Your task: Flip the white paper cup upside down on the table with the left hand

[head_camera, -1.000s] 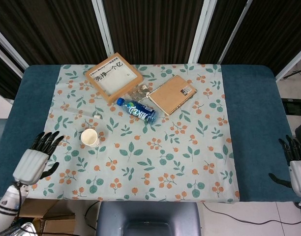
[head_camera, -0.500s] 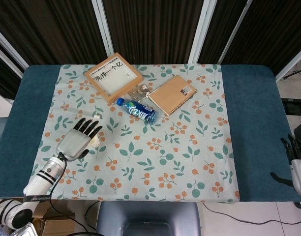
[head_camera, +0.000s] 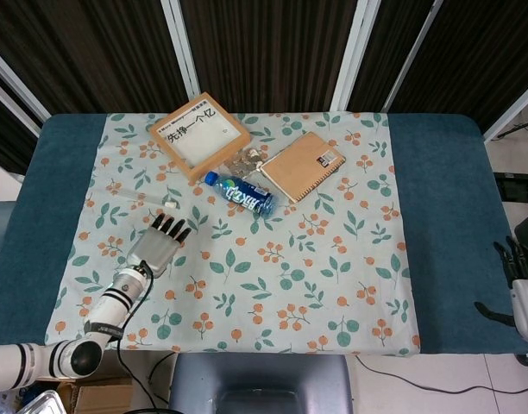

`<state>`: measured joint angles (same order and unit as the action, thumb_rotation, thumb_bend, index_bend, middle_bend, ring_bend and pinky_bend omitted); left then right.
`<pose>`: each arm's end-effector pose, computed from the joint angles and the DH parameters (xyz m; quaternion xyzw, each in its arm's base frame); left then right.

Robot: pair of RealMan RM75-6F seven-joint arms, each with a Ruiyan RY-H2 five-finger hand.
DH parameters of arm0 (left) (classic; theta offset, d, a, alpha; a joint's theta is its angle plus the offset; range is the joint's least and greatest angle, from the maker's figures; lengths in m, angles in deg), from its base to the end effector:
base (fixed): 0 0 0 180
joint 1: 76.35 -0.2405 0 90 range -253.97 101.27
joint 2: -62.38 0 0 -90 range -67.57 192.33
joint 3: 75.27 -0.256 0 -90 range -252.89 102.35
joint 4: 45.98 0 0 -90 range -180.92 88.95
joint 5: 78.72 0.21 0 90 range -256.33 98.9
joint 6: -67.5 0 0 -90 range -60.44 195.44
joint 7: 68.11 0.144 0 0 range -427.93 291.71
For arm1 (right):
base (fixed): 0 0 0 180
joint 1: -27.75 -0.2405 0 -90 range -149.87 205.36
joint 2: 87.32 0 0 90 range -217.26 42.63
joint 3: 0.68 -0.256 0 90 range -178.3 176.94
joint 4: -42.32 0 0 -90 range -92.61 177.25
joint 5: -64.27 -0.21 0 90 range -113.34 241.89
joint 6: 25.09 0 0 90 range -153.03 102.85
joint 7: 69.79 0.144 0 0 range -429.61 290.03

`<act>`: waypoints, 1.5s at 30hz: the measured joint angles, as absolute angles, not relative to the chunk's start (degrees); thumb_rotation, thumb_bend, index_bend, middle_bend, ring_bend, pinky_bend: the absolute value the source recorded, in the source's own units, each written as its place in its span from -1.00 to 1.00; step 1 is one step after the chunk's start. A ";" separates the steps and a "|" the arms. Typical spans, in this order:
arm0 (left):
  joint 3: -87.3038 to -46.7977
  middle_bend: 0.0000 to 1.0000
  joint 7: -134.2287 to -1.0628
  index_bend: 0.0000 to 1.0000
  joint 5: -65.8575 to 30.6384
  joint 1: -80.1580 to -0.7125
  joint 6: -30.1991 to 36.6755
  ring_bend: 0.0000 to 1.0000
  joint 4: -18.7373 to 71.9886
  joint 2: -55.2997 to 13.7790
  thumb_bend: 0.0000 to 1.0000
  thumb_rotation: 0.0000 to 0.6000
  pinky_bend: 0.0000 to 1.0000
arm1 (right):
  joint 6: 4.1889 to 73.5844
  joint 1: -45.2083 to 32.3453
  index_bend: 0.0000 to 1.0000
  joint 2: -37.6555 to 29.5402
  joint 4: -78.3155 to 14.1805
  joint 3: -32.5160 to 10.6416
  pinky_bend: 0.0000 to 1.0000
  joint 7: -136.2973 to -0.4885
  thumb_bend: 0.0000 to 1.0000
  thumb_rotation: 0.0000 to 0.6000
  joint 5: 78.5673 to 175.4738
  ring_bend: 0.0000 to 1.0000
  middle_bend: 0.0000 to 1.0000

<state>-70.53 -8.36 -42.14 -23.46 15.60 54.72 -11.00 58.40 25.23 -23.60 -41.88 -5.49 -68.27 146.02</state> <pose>-0.1459 0.3470 0.0322 -0.8396 -0.2227 -0.1325 0.4774 -0.3542 -0.1755 0.1843 0.5759 -0.3761 0.3336 0.6447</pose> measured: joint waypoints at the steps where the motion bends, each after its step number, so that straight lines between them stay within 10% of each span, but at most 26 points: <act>1: -70.93 -1.00 -8.03 -1.00 -42.73 -22.81 15.22 -1.00 53.79 -11.77 -0.43 1.00 -1.00 | 58.34 25.23 -1.00 -23.68 -41.86 -5.49 -1.00 -68.14 -0.86 1.00 145.98 -1.00 -1.00; 16: -75.58 -0.98 -2.25 -0.98 -50.89 -17.66 10.93 -1.00 48.41 -15.76 -0.21 1.00 -1.00 | 56.72 25.07 -1.00 -24.63 -42.14 -5.49 -1.00 -66.53 -0.86 1.00 144.99 -1.00 -1.00; 27: -76.23 -0.32 -6.83 -0.34 -48.18 -17.97 10.62 -0.99 46.69 -17.15 0.03 1.00 -1.00 | 55.62 24.87 -1.00 -24.56 -41.63 -5.67 -1.00 -66.06 -0.86 1.00 143.89 -1.00 -1.00; 45: -70.97 -0.26 -43.75 -0.30 -32.41 -26.16 15.14 -0.92 50.40 -12.28 0.00 1.00 -1.00 | 55.94 24.71 -1.00 -24.03 -42.20 -5.42 -1.00 -67.38 -0.86 1.00 144.63 -1.00 -1.00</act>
<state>-70.97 -43.75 -32.41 -26.16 15.14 50.40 -12.28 55.94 24.71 -24.03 -42.20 -5.42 -67.38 144.63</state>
